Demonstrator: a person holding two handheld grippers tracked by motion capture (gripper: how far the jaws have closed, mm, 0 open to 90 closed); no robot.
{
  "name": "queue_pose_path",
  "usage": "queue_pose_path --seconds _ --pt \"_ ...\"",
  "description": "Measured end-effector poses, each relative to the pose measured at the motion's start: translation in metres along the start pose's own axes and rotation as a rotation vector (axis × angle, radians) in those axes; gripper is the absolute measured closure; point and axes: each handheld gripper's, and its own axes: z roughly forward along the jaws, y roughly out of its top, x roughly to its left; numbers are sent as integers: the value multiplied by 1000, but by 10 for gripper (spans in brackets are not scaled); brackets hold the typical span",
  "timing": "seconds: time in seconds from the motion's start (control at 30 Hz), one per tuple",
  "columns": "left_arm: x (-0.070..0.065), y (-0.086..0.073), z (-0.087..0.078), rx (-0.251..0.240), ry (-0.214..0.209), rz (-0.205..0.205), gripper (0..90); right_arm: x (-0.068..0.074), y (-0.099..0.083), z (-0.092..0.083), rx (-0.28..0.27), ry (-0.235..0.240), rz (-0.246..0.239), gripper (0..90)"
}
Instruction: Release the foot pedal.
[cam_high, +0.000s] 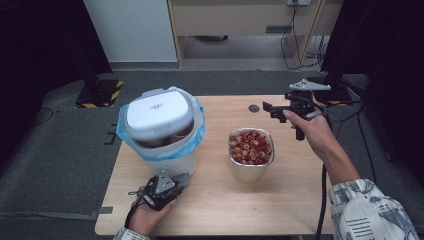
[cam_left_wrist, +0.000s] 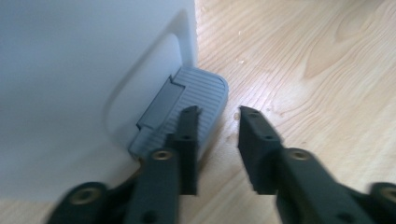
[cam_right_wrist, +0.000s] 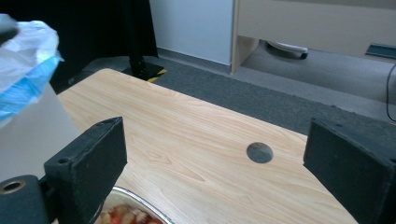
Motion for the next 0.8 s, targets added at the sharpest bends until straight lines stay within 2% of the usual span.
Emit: queue_pose_path --seconds 0.13,0.23,0.4,0.53,0.6,0.8 --pt "1 -3 -10 -27 -5 -56 578 -8 -5 -5 2 -15 11 63" --pt "3 -6 -15 -35 -13 -102 480 -12 -9 -8 2 -25 14 63" --pt "11 -11 -26 -67 -8 -174 388 -19 -15 -10 9 -38 20 63" --pt "16 -15 -30 -68 -3 -204 349 -22 -19 -10 12 -47 28 63" --pt "19 -17 -32 -61 -3 -205 334 -24 -21 -10 16 -50 28 63" --pt "27 -23 -35 -61 32 -227 263 -28 -28 -12 23 -59 28 62"
